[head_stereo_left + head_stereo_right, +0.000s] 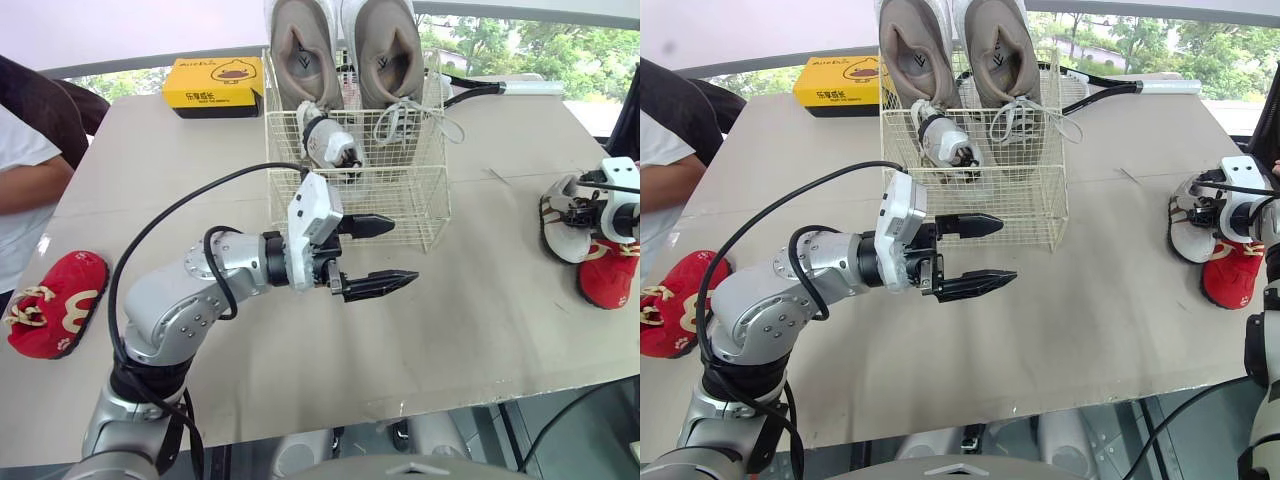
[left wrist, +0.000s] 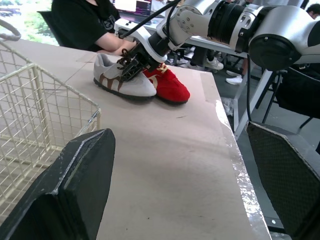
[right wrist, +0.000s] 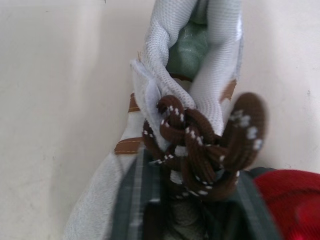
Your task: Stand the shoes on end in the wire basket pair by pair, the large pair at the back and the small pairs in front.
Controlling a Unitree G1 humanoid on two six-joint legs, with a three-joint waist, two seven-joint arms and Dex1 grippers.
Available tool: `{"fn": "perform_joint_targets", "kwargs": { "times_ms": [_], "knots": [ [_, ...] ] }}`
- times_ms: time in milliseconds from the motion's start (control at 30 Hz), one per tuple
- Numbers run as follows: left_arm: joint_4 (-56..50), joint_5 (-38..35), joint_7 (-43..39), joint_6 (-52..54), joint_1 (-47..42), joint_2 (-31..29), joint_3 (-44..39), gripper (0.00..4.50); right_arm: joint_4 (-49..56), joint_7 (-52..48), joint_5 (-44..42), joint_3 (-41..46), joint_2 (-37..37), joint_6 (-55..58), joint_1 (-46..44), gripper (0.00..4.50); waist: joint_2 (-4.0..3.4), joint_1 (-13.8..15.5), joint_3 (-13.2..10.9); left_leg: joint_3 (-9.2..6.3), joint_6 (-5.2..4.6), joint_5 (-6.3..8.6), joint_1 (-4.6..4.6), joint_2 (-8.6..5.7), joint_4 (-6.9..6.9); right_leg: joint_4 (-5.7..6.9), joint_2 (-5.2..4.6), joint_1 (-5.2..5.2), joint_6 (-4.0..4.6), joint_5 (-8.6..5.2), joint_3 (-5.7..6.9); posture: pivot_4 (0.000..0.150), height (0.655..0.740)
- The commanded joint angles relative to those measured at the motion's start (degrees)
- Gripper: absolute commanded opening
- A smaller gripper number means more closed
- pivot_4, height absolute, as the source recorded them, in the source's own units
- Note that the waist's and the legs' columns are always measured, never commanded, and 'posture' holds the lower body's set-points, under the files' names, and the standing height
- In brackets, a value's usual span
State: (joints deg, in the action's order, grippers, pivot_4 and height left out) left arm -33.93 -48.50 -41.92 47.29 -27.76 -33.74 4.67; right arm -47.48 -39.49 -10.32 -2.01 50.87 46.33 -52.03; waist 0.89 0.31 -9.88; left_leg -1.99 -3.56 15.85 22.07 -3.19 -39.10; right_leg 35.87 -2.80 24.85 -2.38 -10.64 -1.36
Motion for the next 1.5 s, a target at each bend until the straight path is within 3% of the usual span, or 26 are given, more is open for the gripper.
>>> {"fn": "perform_joint_targets", "kwargs": {
  "times_ms": [33, 133, 233, 333, 433, 600, 733, 1000, 1100, 1233, 1300, 1400, 1433, 1500],
  "knots": [
    [-0.38, -0.27, -1.01, -0.92, -1.48, -0.32, -0.86, 4.5, 13.3, 0.65, -3.19, 7.27, 1.86, 2.26, 5.14, 0.02, -0.03, 0.11, -0.01, -0.04, 0.0, 0.0, 0.02, 0.01, 0.02, 0.0, 0.0, 0.01, 0.0, 0.0, 0.05, 0.15, 0.74],
    [-0.38, -1.22, -0.07, -1.1, -0.27, 0.25, -2.42, 4.5, 36.12, 4.06, -9.84, 19.66, -1.08, 3.18, 12.73, 0.02, -0.25, 0.19, -0.04, -0.05, 0.01, 0.0, 0.16, 0.0, 0.09, 0.03, -0.02, 0.17, -0.04, 0.02, 0.04, 0.15, 0.74],
    [-1.67, -3.14, 5.09, -3.97, 3.97, 4.66, -7.06, 4.5, 56.61, 9.2, -21.58, 31.48, -11.96, -1.12, 13.74, 0.02, -0.44, -0.9, 0.06, 0.02, 0.03, -0.01, 0.59, 0.01, 0.07, 0.14, 0.03, 0.7, -0.39, 0.23, -0.12, 0.15, 0.74],
    [-3.96, -4.11, 4.47, -9.71, 9.46, 7.49, -11.84, 4.5, 68.43, 15.9, -26.33, 31.02, -19.73, -0.42, 11.11, 0.02, -0.48, -1.27, 0.09, 0.01, 0.1, 0.02, 0.65, 0.06, 0.08, 0.28, 0.07, 0.87, -0.43, 0.26, -0.16, 0.15, 0.74],
    [-5.19, -8.5, 5.81, -9.04, 13.83, 6.64, -15.9, 4.5, 71.99, 20.95, -20.88, 23.49, -27.3, -9.05, 9.38, 0.02, -0.38, -0.95, 0.19, -0.08, 0.16, 0.04, 0.63, 0.09, 0.05, 0.33, 0.07, 0.84, -0.4, 0.26, -0.02, 0.15, 0.74],
    [-6.62, -5.54, 4.82, -15.82, 22.14, 7.96, -19.29, 4.5, 62.5, 27.58, 0.06, 7.9, -36.86, -37.45, 11.23, 0.02, -0.38, -0.86, 0.2, 0.01, 0.14, 0.03, 0.56, -0.18, -0.02, 0.33, -0.09, 0.76, -0.35, 0.29, -0.04, 0.15, 0.74],
    [-6.57, -6.0, 3.44, -17.69, 26.92, 5.71, -22.59, 4.5, 48.97, 32.47, 10.47, 2.46, -40.96, -56.55, 10.59, 0.02, -0.37, -1.1, 0.21, 0.05, 0.16, 0.02, 0.52, -0.25, 0.0, 0.37, -0.05, 0.81, -0.35, 0.29, 0.07, 0.15, 0.74],
    [-7.97, -5.0, 7.32, -19.73, 26.89, 4.82, -22.75, 4.5, 18.83, 44.81, 24.23, -4.01, -45.86, -80.08, 8.9, 0.02, -0.35, -1.55, 0.22, 0.02, 0.3, -0.07, 0.36, -0.2, 0.07, 0.45, 0.13, 0.76, -0.33, 0.28, 0.05, 0.15, 0.74],
    [-8.46, -4.84, 9.23, -19.21, 25.62, 4.37, -22.0, 4.5, 11.27, 43.66, 23.34, -4.98, -47.12, -83.95, 9.26, 0.02, -0.27, -1.54, 0.29, 0.03, 0.37, -0.11, 0.2, -0.18, 0.11, 0.53, 0.12, 0.64, -0.31, 0.28, 0.03, 0.15, 0.74],
    [-7.5, -5.04, 10.75, -18.2, 23.22, 3.16, -21.66, 4.5, 12.82, 37.25, 17.69, -5.06, -47.76, -85.42, 13.35, 1.46, -0.14, -1.95, 0.37, 0.01, 0.36, -0.1, -0.97, -0.05, 0.51, 0.08, 0.25, -0.54, -0.01, 0.14, 0.04, 0.15, 0.74],
    [-6.49, -5.03, 11.11, -17.87, 21.99, 2.72, -21.2, 4.5, 17.36, 33.02, 14.53, -5.49, -47.55, -83.63, 16.11, 2.55, -0.14, -2.04, 0.37, -0.01, 0.1, 0.05, -1.62, 0.0, 0.65, -0.04, 0.43, -1.17, 0.01, 0.13, 0.04, 0.15, 0.74],
    [-4.69, -4.59, 11.54, -17.51, 20.0, 2.57, -19.98, 4.5, 26.18, 28.9, 10.44, -5.29, -46.73, -78.17, 20.38, 3.84, -0.13, -1.76, 0.39, -0.09, 0.1, 0.05, -1.63, 0.02, 0.67, -0.03, 0.46, -1.16, 0.01, 0.13, 0.08, 0.15, 0.74],
    [-4.26, -4.48, 11.66, -17.46, 19.63, 2.59, -19.64, 4.5, 29.64, 28.13, 9.58, -5.12, -46.28, -75.96, 21.9, 4.46, -0.13, -1.61, 0.4, -0.12, 0.1, 0.05, -1.62, 0.03, 0.69, -0.03, 0.46, -1.15, 0.01, 0.13, 0.1, 0.15, 0.74],
    [-3.61, -4.31, 11.56, -17.5, 19.15, 2.71, -19.01, 4.5, 37.86, 26.02, 8.44, -5.13, -44.28, -70.55, 25.33, 4.49, -0.13, -1.31, 0.4, -0.13, 0.31, -0.05, -1.59, 0.05, 0.76, -0.04, 0.44, -1.08, 0.0, 0.13, 0.09, 0.15, 0.74]
  ]
}}
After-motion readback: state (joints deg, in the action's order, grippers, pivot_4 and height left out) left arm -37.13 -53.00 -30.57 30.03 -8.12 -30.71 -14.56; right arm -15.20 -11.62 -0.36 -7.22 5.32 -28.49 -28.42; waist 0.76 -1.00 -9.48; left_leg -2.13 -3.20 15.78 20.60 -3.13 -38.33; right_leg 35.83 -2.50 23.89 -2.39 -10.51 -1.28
